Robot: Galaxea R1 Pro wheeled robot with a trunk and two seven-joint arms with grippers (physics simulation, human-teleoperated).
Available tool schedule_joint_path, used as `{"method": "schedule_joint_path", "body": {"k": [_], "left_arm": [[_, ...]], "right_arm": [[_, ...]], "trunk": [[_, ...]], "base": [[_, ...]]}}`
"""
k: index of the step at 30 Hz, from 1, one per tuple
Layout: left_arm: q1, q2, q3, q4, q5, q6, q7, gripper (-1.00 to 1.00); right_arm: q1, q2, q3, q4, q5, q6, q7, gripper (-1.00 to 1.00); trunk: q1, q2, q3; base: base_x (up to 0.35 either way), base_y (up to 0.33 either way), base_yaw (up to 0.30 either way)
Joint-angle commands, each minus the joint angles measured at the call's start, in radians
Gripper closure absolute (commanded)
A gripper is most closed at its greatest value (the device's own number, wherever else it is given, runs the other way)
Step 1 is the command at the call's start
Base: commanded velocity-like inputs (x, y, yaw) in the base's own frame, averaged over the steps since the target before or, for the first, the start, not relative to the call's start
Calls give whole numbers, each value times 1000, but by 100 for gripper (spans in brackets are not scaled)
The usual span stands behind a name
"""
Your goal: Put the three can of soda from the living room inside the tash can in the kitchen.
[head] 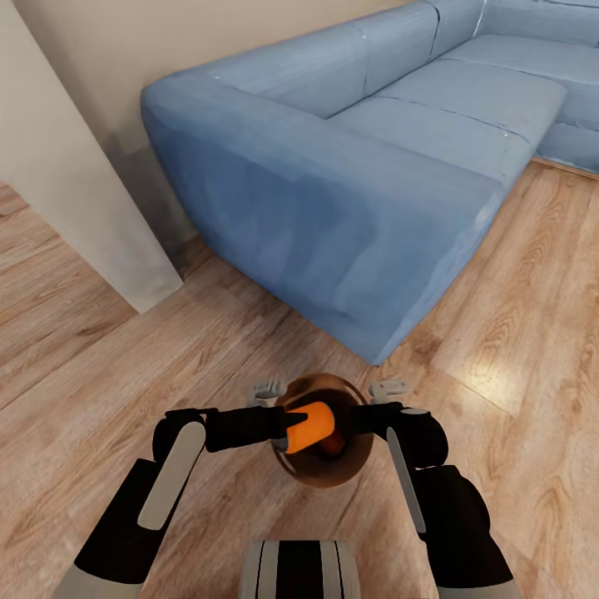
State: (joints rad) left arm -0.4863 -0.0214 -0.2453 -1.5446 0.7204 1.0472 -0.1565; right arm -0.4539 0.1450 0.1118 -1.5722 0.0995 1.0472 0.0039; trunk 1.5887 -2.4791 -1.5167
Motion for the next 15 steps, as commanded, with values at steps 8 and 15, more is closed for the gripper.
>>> {"method": "schedule_joint_path", "body": {"k": [8,15], "left_arm": [[0,-25,-2,1,1,0,91,100],[0,-29,-6,1,1,0,98,100]], "right_arm": [[0,0,0,0,-23,0,4,100],[0,-2,0,0,-23,0,4,100]], "trunk": [[0,0,0],[0,0,0]], "base": [[0,0,0],[0,0,0]]}}
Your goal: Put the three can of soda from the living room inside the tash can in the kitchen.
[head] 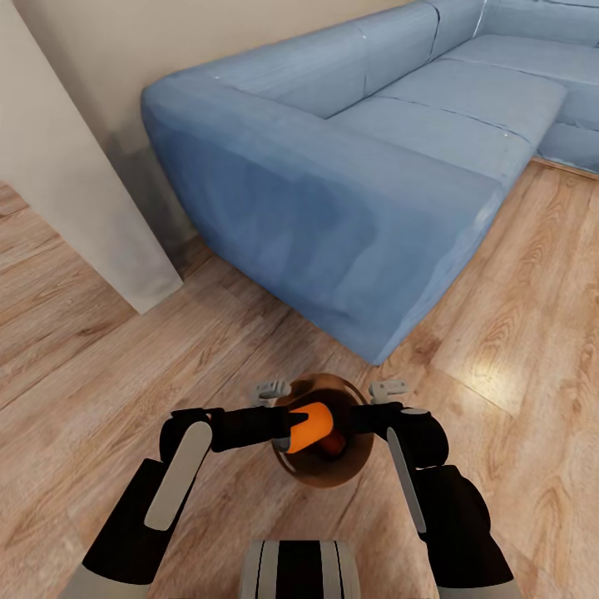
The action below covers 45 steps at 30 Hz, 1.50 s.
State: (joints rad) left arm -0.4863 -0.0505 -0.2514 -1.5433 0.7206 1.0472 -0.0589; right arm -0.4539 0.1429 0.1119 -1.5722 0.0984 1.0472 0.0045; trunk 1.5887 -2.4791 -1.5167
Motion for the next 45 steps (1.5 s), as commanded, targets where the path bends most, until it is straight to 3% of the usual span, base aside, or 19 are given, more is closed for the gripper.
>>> {"method": "schedule_joint_path", "body": {"k": [1,12,18,32,33,45], "left_arm": [[0,0,0,0,0,0,0,100],[0,-1,0,0,-2,0,3,100],[0,-41,-1,0,-7,0,81,100],[0,-47,-2,1,-9,0,102,100],[0,-47,-2,1,-9,0,112,-100],[0,-48,-2,0,-9,0,131,-100]], "right_arm": [[0,0,0,0,-22,0,3,100],[0,1,0,0,-22,0,3,100],[0,-1,0,0,-22,0,3,100],[0,-2,0,0,-22,0,4,100],[0,-2,0,0,-22,0,4,100],[0,-3,0,0,-22,0,5,100]], "trunk": [[0,0,0],[0,0,0],[0,0,0],[0,0,0],[0,0,0],[0,0,0]], "base": [[0,0,0],[0,0,0],[0,0,0],[0,0,0],[0,0,0],[0,0,0]]}}
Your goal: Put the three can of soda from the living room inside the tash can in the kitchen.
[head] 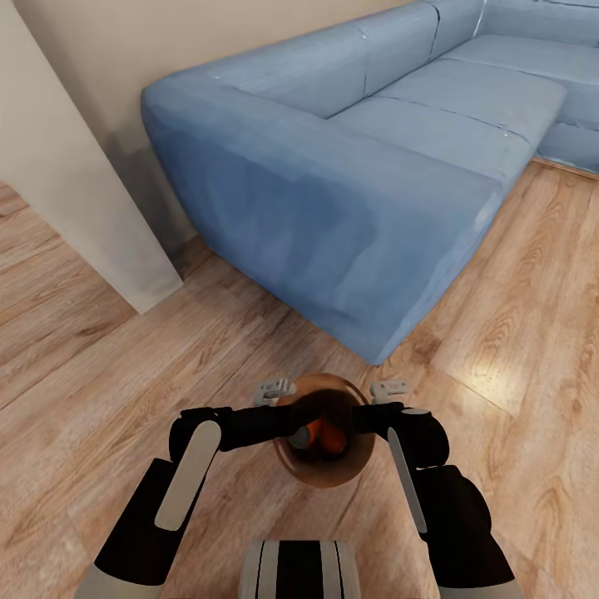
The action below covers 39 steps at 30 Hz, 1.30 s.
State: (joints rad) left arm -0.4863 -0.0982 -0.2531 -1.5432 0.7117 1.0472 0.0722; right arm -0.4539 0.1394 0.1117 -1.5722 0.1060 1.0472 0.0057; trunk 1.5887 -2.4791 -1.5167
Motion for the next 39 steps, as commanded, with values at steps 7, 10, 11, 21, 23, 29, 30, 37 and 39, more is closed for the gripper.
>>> {"method": "schedule_joint_path", "body": {"k": [7,10,11,21,23,29,30,37,39], "left_arm": [[0,13,-1,0,4,0,-1,-100],[0,31,-1,-1,11,0,-8,-100],[0,43,-1,-1,14,0,-19,-100],[0,427,15,-1,49,0,-699,-100],[0,483,34,-1,49,-1,-799,-100],[1,646,103,3,49,-6,-953,-100],[2,682,108,7,47,-9,-963,-100],[25,722,112,17,32,-13,-969,-100],[27,726,112,18,31,-13,-969,-100]], "right_arm": [[0,0,0,0,-29,0,4,100],[0,0,0,0,-29,0,4,100],[0,0,0,0,-29,0,4,100],[0,1,0,0,-29,0,4,100],[0,1,0,0,-29,0,4,100],[0,2,0,0,-29,0,4,100],[0,2,0,0,-29,0,4,100],[0,0,-1,0,-29,0,4,100],[0,0,-1,0,-29,0,4,100]], "trunk": [[0,0,0],[0,0,0],[0,0,0],[0,0,0],[0,0,0],[0,0,0],[0,0,0],[0,0,0],[0,0,0]], "base": [[0,0,0],[0,0,0],[0,0,0],[0,0,0],[0,0,0],[0,0,0],[0,0,0],[0,0,0],[0,0,0]]}}
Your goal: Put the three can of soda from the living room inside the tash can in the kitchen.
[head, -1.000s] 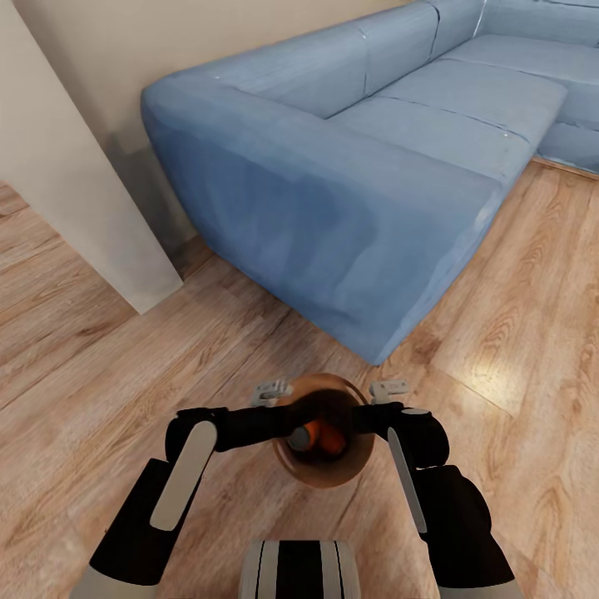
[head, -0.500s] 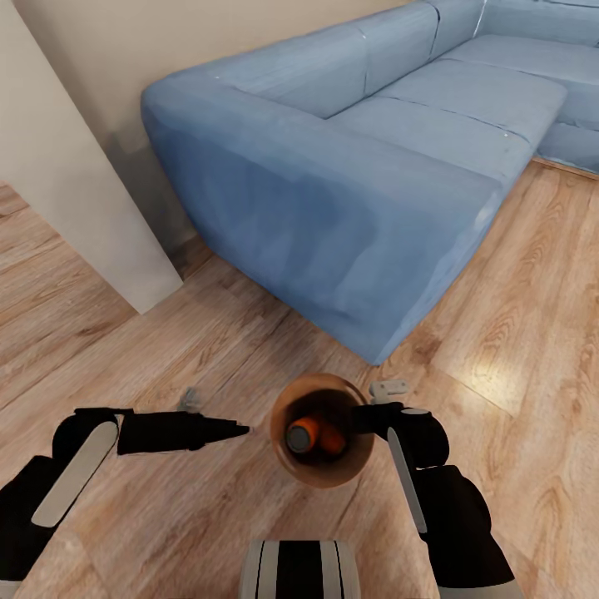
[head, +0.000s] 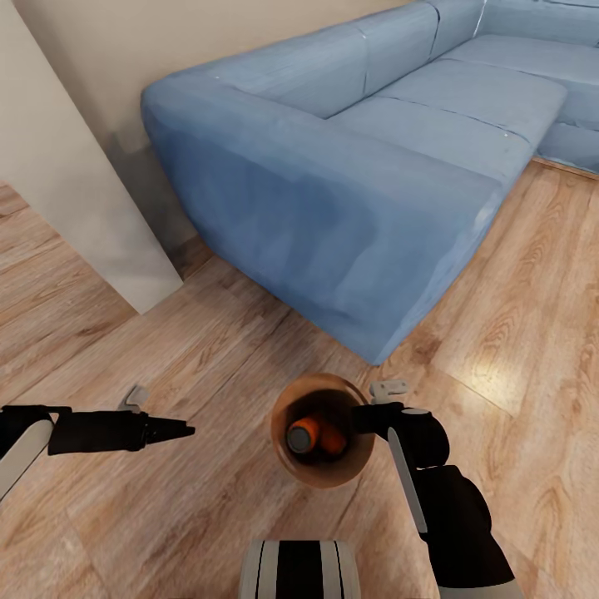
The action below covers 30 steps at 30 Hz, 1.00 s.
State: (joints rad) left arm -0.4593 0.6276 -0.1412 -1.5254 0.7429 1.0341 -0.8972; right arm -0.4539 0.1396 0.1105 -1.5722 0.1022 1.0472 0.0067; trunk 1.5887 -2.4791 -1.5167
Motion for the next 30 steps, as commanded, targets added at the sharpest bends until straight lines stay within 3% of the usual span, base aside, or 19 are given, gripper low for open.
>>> {"method": "schedule_joint_path", "body": {"k": [1,19,30], "left_arm": [[1,2,0,0,0,0,0,-100],[2,5,0,2,-1,3,3,-100],[3,4,0,2,-3,3,4,-100]], "right_arm": [[0,0,0,0,-26,0,4,100],[0,3,-7,-1,-26,0,4,100],[0,6,-11,-2,-26,0,3,100]], "trunk": [[0,0,0],[0,0,0],[0,0,9]], "base": [[0,0,0],[0,0,0],[0,0,-103]]}}
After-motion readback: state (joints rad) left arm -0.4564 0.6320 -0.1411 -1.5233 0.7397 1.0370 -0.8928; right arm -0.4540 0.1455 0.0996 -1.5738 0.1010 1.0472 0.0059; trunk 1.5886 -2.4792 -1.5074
